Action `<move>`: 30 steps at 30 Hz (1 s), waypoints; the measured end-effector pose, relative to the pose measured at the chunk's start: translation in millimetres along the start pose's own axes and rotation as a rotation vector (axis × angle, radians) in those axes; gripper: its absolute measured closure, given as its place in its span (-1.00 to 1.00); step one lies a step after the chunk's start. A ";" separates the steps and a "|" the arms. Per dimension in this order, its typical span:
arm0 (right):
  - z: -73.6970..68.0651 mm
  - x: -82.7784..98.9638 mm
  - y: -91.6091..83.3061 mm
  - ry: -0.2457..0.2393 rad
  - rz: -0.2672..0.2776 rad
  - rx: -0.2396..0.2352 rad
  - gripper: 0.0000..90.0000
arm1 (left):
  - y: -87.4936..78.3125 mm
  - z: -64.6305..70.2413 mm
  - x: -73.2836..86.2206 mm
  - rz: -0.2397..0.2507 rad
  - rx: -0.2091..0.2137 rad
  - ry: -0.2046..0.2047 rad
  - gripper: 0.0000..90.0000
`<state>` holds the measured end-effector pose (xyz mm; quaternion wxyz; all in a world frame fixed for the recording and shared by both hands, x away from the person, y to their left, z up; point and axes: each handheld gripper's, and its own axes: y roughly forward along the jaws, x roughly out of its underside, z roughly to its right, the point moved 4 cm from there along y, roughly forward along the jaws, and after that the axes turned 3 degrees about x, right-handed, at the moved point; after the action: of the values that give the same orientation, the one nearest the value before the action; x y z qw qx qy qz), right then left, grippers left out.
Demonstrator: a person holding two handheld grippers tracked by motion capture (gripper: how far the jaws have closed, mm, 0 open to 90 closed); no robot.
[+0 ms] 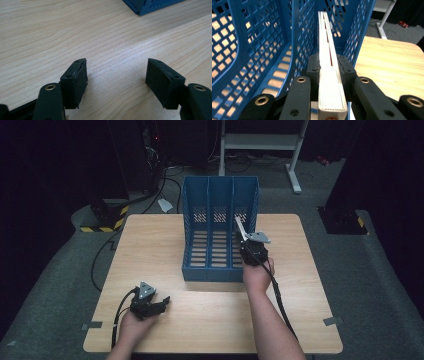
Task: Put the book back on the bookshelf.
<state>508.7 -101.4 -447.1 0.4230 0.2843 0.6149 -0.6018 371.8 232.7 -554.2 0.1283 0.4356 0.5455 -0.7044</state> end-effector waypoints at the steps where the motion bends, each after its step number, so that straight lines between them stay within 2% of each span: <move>1: -0.1 1.1 -0.6 -0.001 -0.006 0.000 0.66 | 0.1 0.1 0.0 0.002 -0.001 0.000 -0.25; 9: -1.9 8.1 -4.6 -0.005 -0.046 0.002 0.66 | 0.2 0.2 -0.1 0.003 0.001 -0.004 -0.25; 18: -0.4 16.3 -9.5 0.008 -0.060 -0.005 0.65 | 0.3 0.6 -0.1 0.006 -0.001 0.001 -0.24; 25: 0.9 13.7 -9.1 0.009 -0.066 -0.017 0.58 | 0.2 0.7 -0.1 0.006 -0.001 0.000 -0.24; 30: 2.8 7.1 -2.7 -0.010 -0.075 -0.009 0.55 | 0.0 0.4 0.0 0.002 0.000 0.003 -0.24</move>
<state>503.4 -105.6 -451.6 0.4047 0.2562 0.6256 -0.6158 371.6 232.3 -554.2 0.1283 0.4373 0.5453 -0.7035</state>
